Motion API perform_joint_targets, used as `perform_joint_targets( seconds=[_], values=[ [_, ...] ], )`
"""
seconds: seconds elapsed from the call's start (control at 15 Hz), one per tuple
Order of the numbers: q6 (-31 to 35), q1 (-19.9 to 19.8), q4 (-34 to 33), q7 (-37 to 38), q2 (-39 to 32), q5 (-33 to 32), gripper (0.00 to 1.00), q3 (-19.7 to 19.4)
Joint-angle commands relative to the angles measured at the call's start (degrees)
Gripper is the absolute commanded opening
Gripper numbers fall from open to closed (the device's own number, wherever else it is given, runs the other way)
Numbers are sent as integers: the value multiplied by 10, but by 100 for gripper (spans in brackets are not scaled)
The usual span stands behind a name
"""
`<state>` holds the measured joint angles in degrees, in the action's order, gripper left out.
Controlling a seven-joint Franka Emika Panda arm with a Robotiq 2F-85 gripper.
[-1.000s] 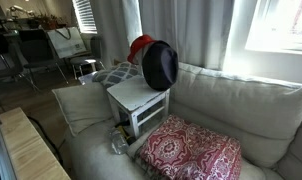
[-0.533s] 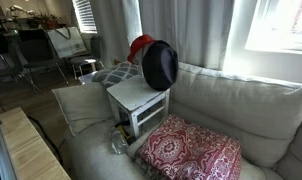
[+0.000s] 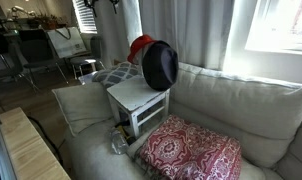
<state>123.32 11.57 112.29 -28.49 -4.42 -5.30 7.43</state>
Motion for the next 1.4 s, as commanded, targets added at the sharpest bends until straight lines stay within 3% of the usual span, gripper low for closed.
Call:
perform_joint_targets(
  seconds=[0.0, 0.4, 0.53, 1.0, 1.33],
  values=[
    [-3, -10, -17, -3, -18, -5, 100, 13],
    [-1, -10, -36, -24, -37, -13, 100, 16],
    [16, -6, -37, -28, -53, -59, 100, 15],
    [142, -17, -55, -168, -126, -119, 100, 25],
    [154, -24, -101, -247, -189, -127, 100, 20]
  ],
)
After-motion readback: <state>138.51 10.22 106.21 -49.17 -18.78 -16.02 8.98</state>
